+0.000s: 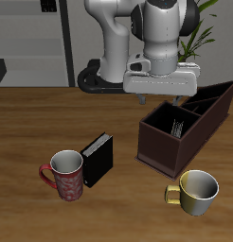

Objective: Place the yellow book into the left desk caddy's right compartment and place the red mug into the left desk caddy's left compartment

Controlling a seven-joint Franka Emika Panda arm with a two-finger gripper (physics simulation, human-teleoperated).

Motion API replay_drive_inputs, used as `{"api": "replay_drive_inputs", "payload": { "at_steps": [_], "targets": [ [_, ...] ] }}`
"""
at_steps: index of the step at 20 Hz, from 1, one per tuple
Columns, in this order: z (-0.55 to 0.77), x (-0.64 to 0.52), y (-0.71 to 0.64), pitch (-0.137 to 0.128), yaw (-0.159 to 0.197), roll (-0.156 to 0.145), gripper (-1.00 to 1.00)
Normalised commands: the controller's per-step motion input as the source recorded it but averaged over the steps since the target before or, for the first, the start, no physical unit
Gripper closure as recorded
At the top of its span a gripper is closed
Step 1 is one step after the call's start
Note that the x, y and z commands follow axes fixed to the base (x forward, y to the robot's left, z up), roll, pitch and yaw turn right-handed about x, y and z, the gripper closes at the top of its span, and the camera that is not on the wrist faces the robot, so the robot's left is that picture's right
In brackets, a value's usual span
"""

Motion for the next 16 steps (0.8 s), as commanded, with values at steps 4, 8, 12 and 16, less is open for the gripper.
{"api": "replay_drive_inputs", "payload": {
  "at_steps": [4, 8, 12, 16],
  "targets": [
    [0.49, -0.03, -0.73, -0.070, 0.044, -0.060, -1.00],
    [0.27, -0.01, -0.61, -0.026, 0.019, -0.019, -1.00],
    [0.15, 0.06, -0.63, 0.021, 0.014, 0.041, -1.00],
    [0.22, 0.04, -0.57, -0.009, 0.077, 0.068, -1.00]
  ]
}}
